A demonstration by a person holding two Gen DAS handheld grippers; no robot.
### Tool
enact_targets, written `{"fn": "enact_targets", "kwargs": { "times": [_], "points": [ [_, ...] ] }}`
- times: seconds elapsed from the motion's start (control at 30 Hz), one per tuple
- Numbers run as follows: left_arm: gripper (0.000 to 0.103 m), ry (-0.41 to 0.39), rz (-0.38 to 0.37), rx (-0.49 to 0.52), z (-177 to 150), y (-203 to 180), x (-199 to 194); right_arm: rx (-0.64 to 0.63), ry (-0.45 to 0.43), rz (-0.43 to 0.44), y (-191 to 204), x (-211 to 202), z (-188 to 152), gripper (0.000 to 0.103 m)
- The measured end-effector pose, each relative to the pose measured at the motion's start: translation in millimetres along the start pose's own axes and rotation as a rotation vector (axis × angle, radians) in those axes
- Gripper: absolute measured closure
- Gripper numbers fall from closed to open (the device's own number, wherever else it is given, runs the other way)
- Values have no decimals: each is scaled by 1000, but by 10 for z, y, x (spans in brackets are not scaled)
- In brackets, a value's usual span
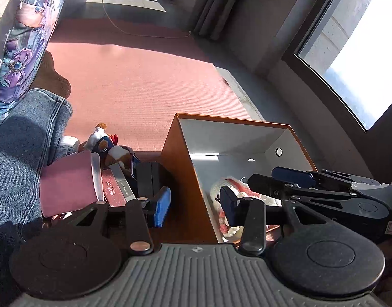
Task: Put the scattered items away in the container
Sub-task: 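Move both tools back to the remaining pile of items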
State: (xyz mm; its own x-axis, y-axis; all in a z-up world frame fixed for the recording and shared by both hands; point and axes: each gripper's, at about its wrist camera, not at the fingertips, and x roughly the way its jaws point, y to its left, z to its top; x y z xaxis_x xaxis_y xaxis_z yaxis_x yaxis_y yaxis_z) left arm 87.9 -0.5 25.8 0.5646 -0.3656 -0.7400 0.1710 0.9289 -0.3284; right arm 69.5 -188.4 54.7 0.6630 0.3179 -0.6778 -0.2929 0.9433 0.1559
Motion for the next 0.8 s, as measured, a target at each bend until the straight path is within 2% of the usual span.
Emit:
{"fn": "enact_targets", "kwargs": {
  "times": [0.23, 0.4, 0.6, 0.8],
  "points": [
    [56, 43, 123, -92, -14, 614, -196, -75, 29, 46, 348, 202, -17, 58],
    [57, 122, 170, -107, -38, 895, -175, -144, 61, 68, 543, 375, -11, 58],
    [56, 231, 218, -75, -77, 1025, -22, -219, 105, 83, 713, 580, -16, 58],
    [57, 324, 251, 14, -136, 982, 187, -248, 135, 102, 815, 737, -22, 58]
  ]
}}
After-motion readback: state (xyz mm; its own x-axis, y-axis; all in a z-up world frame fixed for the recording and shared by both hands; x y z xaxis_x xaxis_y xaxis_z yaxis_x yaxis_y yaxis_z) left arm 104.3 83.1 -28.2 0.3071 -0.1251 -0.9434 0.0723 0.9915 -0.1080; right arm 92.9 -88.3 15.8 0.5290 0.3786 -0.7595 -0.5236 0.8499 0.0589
